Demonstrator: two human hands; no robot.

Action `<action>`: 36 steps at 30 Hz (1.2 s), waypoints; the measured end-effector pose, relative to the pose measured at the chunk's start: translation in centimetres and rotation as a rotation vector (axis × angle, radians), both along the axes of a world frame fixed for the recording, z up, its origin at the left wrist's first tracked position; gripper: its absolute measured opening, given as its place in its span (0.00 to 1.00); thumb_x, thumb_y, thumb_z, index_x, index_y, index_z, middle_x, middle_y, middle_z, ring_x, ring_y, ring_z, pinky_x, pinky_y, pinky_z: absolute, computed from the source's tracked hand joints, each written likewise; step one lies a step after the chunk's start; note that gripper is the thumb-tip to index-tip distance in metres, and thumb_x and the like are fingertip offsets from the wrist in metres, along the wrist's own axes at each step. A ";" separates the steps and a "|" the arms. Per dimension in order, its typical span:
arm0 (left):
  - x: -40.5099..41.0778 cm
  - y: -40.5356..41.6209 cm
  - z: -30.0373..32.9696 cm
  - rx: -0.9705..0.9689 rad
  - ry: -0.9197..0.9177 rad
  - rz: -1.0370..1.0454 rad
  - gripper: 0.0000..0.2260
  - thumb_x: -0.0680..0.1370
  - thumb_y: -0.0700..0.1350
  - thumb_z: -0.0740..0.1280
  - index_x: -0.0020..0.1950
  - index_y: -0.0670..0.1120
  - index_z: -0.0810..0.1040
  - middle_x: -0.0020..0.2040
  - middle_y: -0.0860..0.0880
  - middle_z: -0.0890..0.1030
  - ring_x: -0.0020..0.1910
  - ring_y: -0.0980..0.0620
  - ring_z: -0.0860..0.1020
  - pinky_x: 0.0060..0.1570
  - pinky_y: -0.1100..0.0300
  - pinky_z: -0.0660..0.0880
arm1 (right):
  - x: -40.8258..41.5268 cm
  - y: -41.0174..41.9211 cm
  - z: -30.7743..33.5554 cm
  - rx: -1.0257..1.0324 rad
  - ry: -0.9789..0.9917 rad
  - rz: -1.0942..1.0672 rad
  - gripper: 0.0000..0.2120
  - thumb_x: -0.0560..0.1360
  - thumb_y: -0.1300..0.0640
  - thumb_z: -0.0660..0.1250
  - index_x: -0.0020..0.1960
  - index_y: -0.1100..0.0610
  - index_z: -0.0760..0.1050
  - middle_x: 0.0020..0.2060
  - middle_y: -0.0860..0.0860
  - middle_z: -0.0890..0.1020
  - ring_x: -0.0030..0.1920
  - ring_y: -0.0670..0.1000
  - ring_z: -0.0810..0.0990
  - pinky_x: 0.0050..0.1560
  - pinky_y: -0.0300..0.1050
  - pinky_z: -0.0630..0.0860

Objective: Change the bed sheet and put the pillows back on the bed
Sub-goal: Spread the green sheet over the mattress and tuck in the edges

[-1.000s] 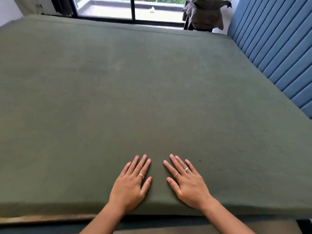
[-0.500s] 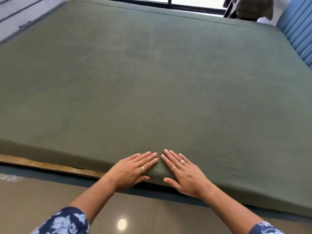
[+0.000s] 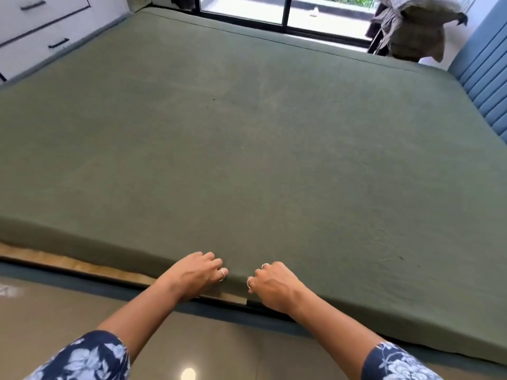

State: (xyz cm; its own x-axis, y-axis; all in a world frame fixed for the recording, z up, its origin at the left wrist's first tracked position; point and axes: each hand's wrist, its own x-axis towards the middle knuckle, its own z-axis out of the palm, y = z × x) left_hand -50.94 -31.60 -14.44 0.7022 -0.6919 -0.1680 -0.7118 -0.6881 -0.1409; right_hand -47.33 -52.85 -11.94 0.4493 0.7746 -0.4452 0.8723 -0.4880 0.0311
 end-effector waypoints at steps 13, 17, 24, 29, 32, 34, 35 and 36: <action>-0.9 3.3 1.2 0.001 0.060 0.074 0.13 0.59 0.50 0.80 0.36 0.52 0.78 0.31 0.54 0.74 0.28 0.54 0.75 0.22 0.64 0.66 | -0.5 3.5 -0.2 -0.006 -0.006 0.013 0.11 0.80 0.55 0.57 0.46 0.58 0.75 0.44 0.57 0.83 0.46 0.61 0.81 0.30 0.43 0.57; -0.5 8.9 2.7 0.059 0.121 0.259 0.22 0.53 0.59 0.81 0.39 0.50 0.80 0.34 0.53 0.77 0.32 0.54 0.79 0.25 0.64 0.70 | -0.1 9.6 -0.6 0.134 -0.074 -0.025 0.20 0.80 0.43 0.56 0.55 0.60 0.72 0.51 0.58 0.81 0.52 0.60 0.79 0.40 0.48 0.62; -0.5 14.9 3.3 0.220 0.327 0.369 0.15 0.83 0.49 0.54 0.68 0.48 0.68 0.60 0.47 0.74 0.60 0.46 0.73 0.53 0.51 0.71 | 0.7 17.8 0.6 0.057 -0.001 0.157 0.15 0.82 0.50 0.55 0.56 0.59 0.73 0.51 0.56 0.82 0.52 0.59 0.80 0.40 0.47 0.64; -1.7 15.7 2.6 0.168 0.354 0.307 0.17 0.82 0.40 0.52 0.70 0.47 0.67 0.59 0.46 0.74 0.58 0.44 0.73 0.52 0.50 0.71 | -0.5 18.1 1.3 -0.005 0.056 0.231 0.09 0.78 0.64 0.55 0.52 0.61 0.73 0.47 0.58 0.82 0.48 0.61 0.81 0.34 0.47 0.63; -2.2 16.6 2.3 0.100 0.328 0.299 0.17 0.81 0.39 0.53 0.69 0.48 0.67 0.58 0.46 0.75 0.57 0.44 0.74 0.48 0.51 0.69 | -0.6 18.9 1.9 -0.061 0.070 0.257 0.06 0.77 0.63 0.57 0.49 0.58 0.72 0.47 0.57 0.82 0.48 0.61 0.81 0.28 0.43 0.55; -2.0 17.5 2.0 0.034 0.248 0.247 0.11 0.81 0.42 0.58 0.62 0.48 0.72 0.52 0.48 0.78 0.52 0.46 0.78 0.41 0.53 0.69 | -0.2 19.6 1.8 -0.054 0.027 0.254 0.08 0.79 0.61 0.56 0.49 0.58 0.74 0.47 0.56 0.82 0.48 0.60 0.81 0.29 0.42 0.55; -1.8 18.3 2.0 0.011 0.199 0.229 0.07 0.79 0.46 0.63 0.56 0.50 0.75 0.46 0.50 0.79 0.46 0.48 0.80 0.36 0.56 0.70 | 0.0 20.3 1.5 -0.032 0.006 0.235 0.09 0.80 0.58 0.56 0.50 0.58 0.75 0.47 0.55 0.82 0.48 0.59 0.81 0.31 0.42 0.58; -1.6 19.1 2.3 0.000 0.181 0.248 0.07 0.76 0.51 0.68 0.51 0.51 0.77 0.43 0.52 0.79 0.43 0.51 0.81 0.33 0.58 0.71 | 0.1 20.9 1.3 0.007 -0.007 0.197 0.11 0.81 0.54 0.56 0.52 0.58 0.75 0.48 0.56 0.82 0.49 0.59 0.81 0.34 0.44 0.61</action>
